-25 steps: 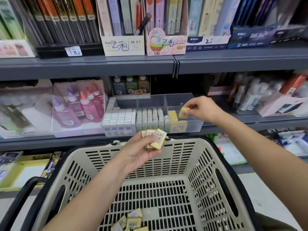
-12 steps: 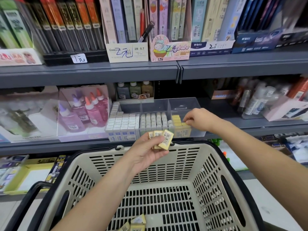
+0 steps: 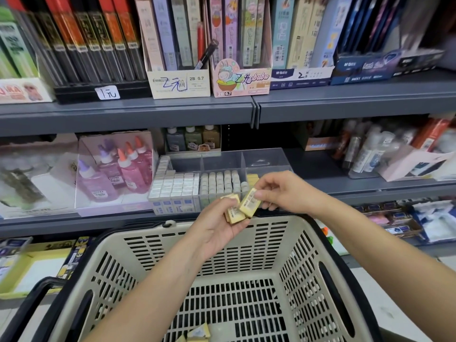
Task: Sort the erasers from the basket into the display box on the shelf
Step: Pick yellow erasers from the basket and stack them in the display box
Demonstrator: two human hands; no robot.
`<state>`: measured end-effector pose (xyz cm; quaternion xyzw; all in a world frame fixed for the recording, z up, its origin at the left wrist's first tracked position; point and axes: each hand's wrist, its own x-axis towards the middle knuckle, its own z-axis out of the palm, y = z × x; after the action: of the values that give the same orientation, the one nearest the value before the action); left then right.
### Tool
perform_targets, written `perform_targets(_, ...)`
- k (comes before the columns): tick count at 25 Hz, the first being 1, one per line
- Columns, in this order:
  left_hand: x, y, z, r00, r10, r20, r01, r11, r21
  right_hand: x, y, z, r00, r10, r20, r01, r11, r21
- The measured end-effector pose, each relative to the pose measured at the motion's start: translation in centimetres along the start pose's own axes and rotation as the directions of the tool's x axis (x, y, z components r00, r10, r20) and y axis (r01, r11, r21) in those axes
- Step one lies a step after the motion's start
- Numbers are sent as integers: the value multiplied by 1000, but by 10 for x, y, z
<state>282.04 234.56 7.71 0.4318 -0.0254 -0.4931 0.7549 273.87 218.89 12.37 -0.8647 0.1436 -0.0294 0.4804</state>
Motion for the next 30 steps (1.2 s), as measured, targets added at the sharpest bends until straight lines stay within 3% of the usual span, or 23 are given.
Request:
perform_targets(2,1,0,-5,999,18,-45,-17,1000,23,5,6,-20,990,24,-135,-23,1000,11)
perform_targets(5,-1,2,-9,998,53,-39,-49,995,92,22,17,-46,917,-70,-392,-71,940,-334)
perform_targets(8,-2,3,-7,996,79,-31,-73,987,144,38,27,-44,940,-109,-323,-86,841,-534)
perform_targets(14,-3,5,-12,991,118,-65,-107,982,153,56,41,-23,991,-11,-134,-71,805,-589)
perform_targets(19,2,7,-11,989,80,-122,-68,993,100,59,44,-18,999,34,-41,-53,733,-678)
perform_targets(21,1,7,-9,991,84,-100,-69,988,137,54,38,-16,998,3,-67,-50,702,-710)
perform_targets(23,1,8,-6,993,102,-59,-89,979,181,44,27,-10,974,-146,-174,-11,735,-678)
perform_targets(25,1,10,-4,992,117,-40,-107,975,197,30,13,-1,958,-217,-189,101,868,-486)
perform_targets(27,1,11,-2,991,129,-24,-121,972,202,18,2,10,980,-179,-84,148,946,-288)
perform_targets(30,4,8,4,992,125,-9,-119,964,238,12,2,12,995,-92,-30,88,987,-133)
